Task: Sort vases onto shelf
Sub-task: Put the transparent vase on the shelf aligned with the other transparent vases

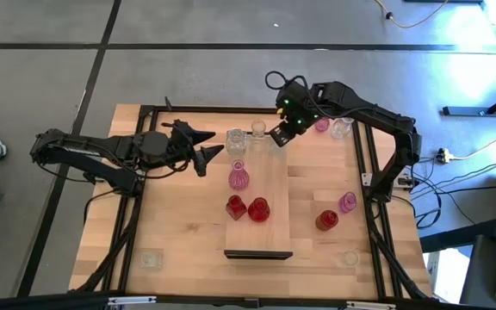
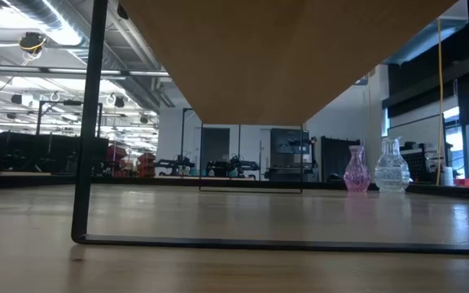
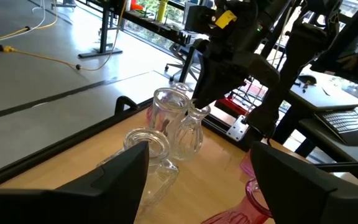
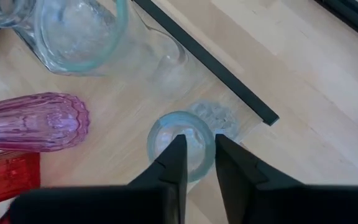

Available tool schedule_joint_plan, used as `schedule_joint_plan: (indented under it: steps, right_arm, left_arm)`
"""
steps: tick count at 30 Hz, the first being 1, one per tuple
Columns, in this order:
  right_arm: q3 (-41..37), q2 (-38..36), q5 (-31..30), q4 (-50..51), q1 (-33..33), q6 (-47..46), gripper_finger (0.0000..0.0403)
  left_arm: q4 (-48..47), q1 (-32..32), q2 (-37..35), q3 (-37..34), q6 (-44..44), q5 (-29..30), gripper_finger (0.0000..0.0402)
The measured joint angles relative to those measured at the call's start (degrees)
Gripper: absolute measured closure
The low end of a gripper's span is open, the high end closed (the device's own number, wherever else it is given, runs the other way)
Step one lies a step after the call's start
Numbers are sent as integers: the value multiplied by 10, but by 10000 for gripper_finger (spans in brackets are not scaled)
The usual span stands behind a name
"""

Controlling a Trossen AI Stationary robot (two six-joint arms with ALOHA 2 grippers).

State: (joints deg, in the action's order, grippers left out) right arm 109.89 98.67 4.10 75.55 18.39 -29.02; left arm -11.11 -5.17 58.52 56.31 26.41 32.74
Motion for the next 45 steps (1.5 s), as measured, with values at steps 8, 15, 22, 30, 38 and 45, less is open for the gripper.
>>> schedule_joint_plan:
  steps: [8,15,22,30,38,45]
  right_arm:
    - [0,0,10,-21,0,0,327]
    - [0,0,10,-21,0,4,327]
    - [0,-1,5,-25,0,9,326]
    - [0,-1,5,-32,0,22,326]
    - [0,-1,3,-53,0,23,326]
    - [0,-1,-30,-52,0,25,326]
  left_arm:
    - [0,0,0,0,0,2,127]
    - [0,0,0,0,0,2,127]
    - [0,0,0,0,0,2,127]
    - [0,0,0,0,0,2,127]
    - [0,0,0,0,0,2,127]
    - [0,0,0,0,1,2,127]
